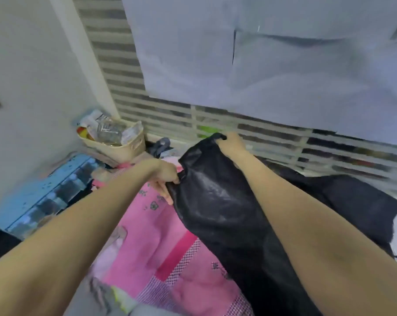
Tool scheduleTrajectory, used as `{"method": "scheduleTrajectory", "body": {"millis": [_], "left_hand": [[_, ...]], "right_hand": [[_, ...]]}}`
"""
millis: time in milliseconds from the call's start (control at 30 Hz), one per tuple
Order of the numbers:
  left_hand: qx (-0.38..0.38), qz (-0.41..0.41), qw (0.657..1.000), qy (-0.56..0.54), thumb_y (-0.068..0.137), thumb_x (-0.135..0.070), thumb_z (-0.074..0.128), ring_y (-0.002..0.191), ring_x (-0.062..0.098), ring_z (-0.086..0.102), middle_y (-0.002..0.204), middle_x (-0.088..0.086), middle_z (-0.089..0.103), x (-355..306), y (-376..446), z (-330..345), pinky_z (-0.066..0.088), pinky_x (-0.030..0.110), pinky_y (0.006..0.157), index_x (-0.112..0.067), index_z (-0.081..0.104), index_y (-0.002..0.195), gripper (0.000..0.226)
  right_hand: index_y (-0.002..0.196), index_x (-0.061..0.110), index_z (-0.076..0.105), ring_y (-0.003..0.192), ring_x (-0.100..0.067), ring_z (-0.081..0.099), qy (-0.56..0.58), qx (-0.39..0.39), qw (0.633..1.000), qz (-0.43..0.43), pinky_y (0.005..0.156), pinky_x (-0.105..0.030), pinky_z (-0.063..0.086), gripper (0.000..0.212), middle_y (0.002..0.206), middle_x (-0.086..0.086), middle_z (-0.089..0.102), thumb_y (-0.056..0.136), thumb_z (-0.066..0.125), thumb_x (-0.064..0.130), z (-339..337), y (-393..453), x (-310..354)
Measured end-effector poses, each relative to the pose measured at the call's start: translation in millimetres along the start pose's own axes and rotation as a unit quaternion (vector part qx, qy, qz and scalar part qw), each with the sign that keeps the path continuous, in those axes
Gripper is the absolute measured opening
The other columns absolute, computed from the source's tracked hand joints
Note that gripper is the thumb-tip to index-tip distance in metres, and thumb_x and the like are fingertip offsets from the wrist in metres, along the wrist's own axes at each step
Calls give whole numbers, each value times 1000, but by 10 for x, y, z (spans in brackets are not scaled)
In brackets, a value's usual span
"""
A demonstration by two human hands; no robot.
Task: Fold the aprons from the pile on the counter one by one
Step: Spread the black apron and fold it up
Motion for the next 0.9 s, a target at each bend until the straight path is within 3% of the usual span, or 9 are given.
{"method": "scheduleTrajectory", "body": {"millis": [133,267,400,467,633,733,767,833,900], "left_hand": [[62,-89,994,9,103,-29,32,105,41,62,135,27,47,314,278,96,57,26,57,1,33,136,44],[106,-102,984,104,100,-42,37,83,33,68,124,22,58,417,443,-83,54,27,67,-3,45,127,48],[0,7,986,168,90,-47,56,89,25,65,108,16,69,90,589,-373,51,23,64,-4,61,94,44],[-67,63,980,177,85,-49,61,85,23,60,106,14,67,-117,677,-487,52,29,74,-5,57,82,44],[-119,151,978,82,85,-37,66,123,31,46,138,16,45,-410,828,-486,41,36,100,-1,35,137,70],[-145,180,972,38,86,-27,66,112,29,52,117,10,56,-464,904,-498,44,34,89,-1,51,119,44],[-146,187,971,44,88,-23,64,102,28,54,98,7,58,-452,917,-491,44,32,77,-2,57,99,25],[-155,194,965,86,90,-17,58,84,26,51,73,5,51,-410,926,-469,34,29,58,-6,51,69,25],[-186,193,955,125,92,-16,53,85,29,54,82,13,57,-357,919,-463,34,30,61,-2,56,78,20]], "right_hand": [[109,4,62,103,-33,55,-8,37,998,55,89,-42,43,23,103,-12,60,96,49,17,524,117,-279],[116,12,60,110,-36,51,-24,22,997,65,100,-52,38,25,114,-16,58,94,50,18,923,182,-283],[113,5,60,107,-36,51,-67,-41,996,-27,88,-40,43,26,111,-18,61,93,43,7,935,138,-144],[108,2,61,103,-33,53,-104,-57,991,-66,79,-35,41,23,107,-17,61,91,45,3,744,171,-102],[106,8,66,107,-27,49,-219,-44,964,-143,85,-32,43,26,105,-11,65,89,47,5,200,341,22],[105,9,67,113,-23,43,-269,-24,943,-194,82,-21,30,29,106,-4,67,90,44,2,101,386,178],[105,10,66,114,-23,42,-295,-25,931,-216,86,-25,30,28,107,-2,66,90,43,2,102,379,226],[105,14,63,114,-23,41,-384,-32,882,-270,96,-38,29,25,109,-1,63,92,43,6,104,321,354],[107,13,60,114,-23,41,-483,-28,816,-317,95,-42,30,23,108,-2,62,93,44,6,4,343,456]]}}
Point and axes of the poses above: each hand's wrist, its own y-axis towards the middle knuckle, its own z-axis out of the palm, x = y × z, the point moved 2 cm from there along y, towards the middle knuckle
